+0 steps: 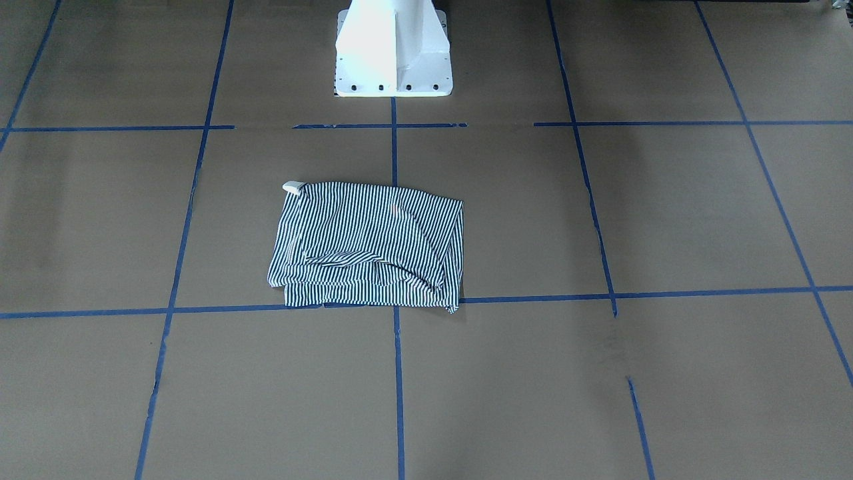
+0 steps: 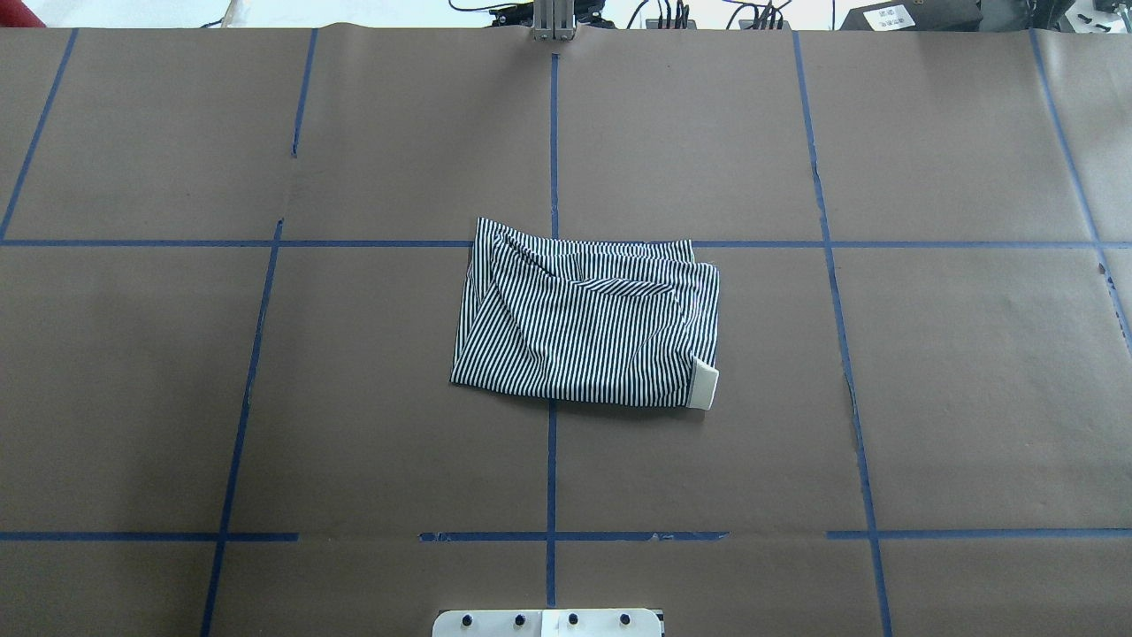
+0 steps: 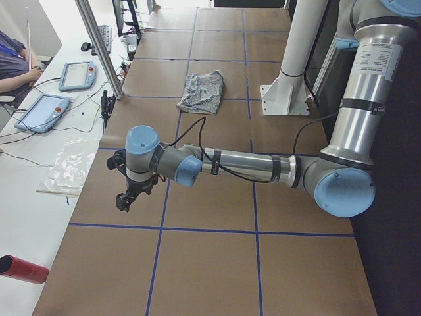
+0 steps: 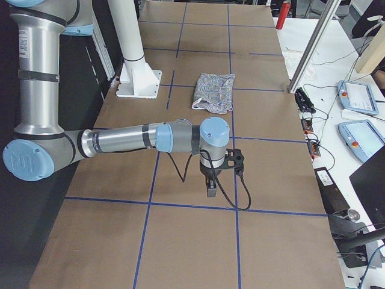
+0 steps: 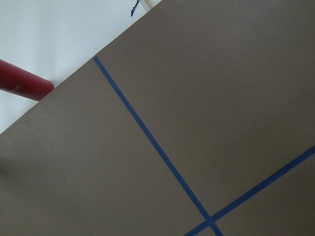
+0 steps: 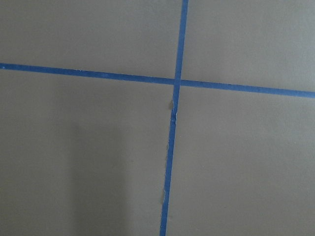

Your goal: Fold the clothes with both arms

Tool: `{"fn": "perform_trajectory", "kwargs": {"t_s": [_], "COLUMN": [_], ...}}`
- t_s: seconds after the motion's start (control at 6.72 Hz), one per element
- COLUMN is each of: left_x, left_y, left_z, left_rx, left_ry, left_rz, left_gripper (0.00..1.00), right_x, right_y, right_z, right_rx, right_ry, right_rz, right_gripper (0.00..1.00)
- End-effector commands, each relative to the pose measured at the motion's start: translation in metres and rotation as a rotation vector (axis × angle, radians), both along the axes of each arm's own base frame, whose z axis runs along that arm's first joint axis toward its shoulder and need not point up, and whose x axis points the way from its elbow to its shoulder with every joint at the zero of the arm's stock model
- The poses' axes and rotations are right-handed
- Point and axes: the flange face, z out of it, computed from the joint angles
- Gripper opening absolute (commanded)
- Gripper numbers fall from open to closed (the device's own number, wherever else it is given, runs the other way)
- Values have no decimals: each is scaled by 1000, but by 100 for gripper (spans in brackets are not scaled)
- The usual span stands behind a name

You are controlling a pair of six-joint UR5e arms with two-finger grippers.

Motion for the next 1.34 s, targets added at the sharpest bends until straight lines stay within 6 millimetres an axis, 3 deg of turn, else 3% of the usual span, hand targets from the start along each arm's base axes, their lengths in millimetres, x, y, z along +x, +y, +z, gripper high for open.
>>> {"fn": "perform_trajectory", "kwargs": {"t_s": [0.0, 0.15, 0.45, 0.59, 0.89, 1.19], "left_x": [-2, -2, -3, -3, -4, -4], "left_y": [15, 22, 51, 52, 52, 52], "left_z": [13, 12, 47, 50, 49, 48], "left_rx": [-216, -290, -360, -365, -362, -361], "left_ry": [5, 3, 1, 1, 0, 0], "left_rz": [-29, -27, -28, -28, -30, -31], "left_gripper": [100, 100, 100, 100, 100, 100], "right_x": [0, 0, -1, -1, -3, -5], "right_y": [5, 2, -1, -1, -7, -12], "right_z": [14, 15, 27, 38, 82, 68], "right_rx": [-27, -29, -52, -64, 4, 1], "right_ry": [-7, -7, -15, -15, -39, -80], "right_rz": [-2, -2, -3, -9, -2, 36], "right_gripper": [100, 100, 100, 100, 100, 100]}}
